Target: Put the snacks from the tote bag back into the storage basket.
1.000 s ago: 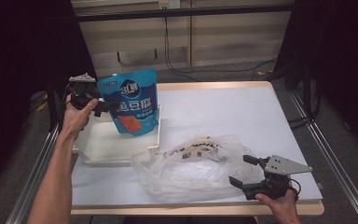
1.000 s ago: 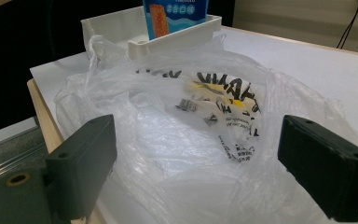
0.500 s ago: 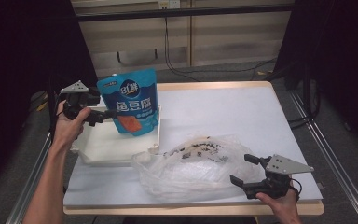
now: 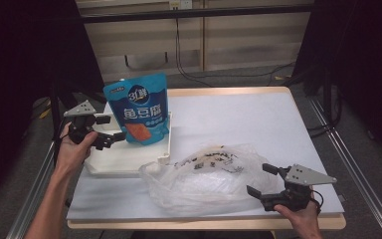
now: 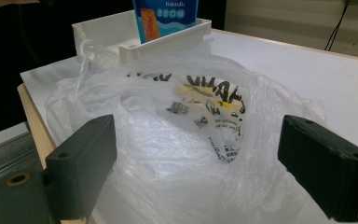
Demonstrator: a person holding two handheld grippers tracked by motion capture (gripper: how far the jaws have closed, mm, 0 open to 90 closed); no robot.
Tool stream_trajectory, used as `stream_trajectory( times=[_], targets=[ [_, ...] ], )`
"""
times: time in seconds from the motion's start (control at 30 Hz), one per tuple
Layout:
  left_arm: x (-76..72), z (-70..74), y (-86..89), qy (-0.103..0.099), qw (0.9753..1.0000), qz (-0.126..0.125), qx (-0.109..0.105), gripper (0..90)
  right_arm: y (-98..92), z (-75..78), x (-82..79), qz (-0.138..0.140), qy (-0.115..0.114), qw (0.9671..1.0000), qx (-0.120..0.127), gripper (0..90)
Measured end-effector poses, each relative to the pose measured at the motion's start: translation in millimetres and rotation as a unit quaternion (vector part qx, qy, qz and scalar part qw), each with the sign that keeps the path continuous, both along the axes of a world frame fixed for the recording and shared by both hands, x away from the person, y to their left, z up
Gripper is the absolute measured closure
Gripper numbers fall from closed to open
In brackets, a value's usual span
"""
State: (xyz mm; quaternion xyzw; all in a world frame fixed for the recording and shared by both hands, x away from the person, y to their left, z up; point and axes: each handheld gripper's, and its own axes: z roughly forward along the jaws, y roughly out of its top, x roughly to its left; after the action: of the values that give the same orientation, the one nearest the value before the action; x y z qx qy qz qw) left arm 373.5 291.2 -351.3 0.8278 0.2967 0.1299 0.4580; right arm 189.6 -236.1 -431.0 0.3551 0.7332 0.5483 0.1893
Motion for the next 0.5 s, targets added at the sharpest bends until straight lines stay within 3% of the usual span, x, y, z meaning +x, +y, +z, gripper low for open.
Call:
stream_trajectory(
  times=[0.07, 0.2, 0.33, 0.43, 0.5],
  targets=[
    [-6.4, -1.1, -1.8, -0.003, 1.0000, -0.005, -0.007, 4.6, -0.4, 0.2, -0.4, 0.000, 0.000, 1.0000, 0.001, 11.3],
    [-19.7, -4.3, -3.2, -0.023, 0.9996, 0.017, 0.002, 4.2, -0.7, 1.3, -1.2, -0.001, -0.004, 1.0000, -0.001, 11.3],
    [-32.3, -14.2, -4.0, -0.022, 0.9994, 0.018, 0.021, 4.2, -1.7, 2.0, -2.5, -0.004, -0.005, 1.0000, -0.001, 11.3],
    [-43.6, -19.9, -2.7, -0.019, 0.9995, 0.023, 0.010, 4.2, -2.5, 1.9, -2.1, -0.005, -0.004, 1.0000, 0.000, 11.3],
    [-51.5, -23.1, -2.0, -0.024, 0.9992, 0.029, 0.017, 4.0, -2.8, 2.1, -2.4, -0.007, -0.006, 1.0000, 0.001, 11.5]
  ],
)
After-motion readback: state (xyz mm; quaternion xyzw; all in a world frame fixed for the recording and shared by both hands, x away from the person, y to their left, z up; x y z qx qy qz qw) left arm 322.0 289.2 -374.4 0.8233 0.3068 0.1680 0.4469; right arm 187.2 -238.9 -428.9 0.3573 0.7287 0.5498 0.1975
